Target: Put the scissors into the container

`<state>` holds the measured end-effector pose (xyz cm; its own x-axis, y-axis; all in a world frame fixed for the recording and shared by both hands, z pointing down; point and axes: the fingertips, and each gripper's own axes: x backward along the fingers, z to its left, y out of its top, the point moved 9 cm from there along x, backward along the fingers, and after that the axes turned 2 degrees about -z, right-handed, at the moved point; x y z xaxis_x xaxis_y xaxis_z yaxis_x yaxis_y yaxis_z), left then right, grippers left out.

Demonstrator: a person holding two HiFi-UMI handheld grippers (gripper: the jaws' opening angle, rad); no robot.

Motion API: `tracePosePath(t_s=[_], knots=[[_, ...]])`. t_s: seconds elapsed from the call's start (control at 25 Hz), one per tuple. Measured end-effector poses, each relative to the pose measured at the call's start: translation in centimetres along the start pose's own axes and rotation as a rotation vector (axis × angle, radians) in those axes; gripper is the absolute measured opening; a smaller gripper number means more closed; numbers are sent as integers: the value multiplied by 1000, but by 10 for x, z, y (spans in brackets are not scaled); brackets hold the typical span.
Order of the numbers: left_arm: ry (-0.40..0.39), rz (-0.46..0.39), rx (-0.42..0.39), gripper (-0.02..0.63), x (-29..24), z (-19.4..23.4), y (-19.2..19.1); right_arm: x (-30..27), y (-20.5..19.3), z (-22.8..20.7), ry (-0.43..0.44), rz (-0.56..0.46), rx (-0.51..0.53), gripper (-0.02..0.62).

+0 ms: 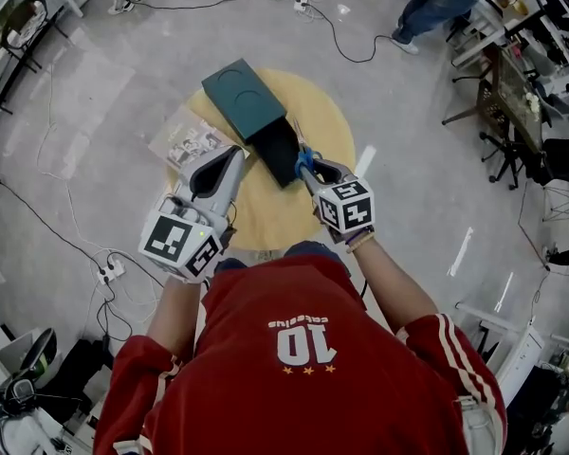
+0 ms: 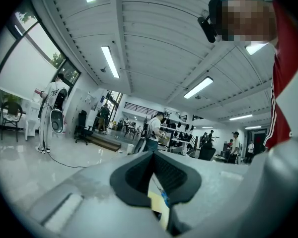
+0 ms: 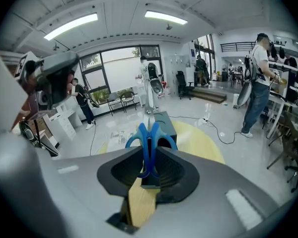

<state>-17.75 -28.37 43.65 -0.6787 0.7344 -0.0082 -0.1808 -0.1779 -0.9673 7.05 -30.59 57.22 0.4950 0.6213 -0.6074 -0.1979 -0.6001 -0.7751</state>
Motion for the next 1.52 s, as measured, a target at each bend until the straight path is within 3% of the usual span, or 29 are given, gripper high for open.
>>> tracePosePath(t_s=[0.44,0.88,1.52], knots=[[36,38,19,2,-2,9,-14,-69,-46,-22,-1,178,-41,81],[62,72,24,2,1,16,-21,-109,-78,-30,-4,292,-40,83],[94,83,35,2,6,18,-24,-118,-83,-36,-30,289,-14,95]])
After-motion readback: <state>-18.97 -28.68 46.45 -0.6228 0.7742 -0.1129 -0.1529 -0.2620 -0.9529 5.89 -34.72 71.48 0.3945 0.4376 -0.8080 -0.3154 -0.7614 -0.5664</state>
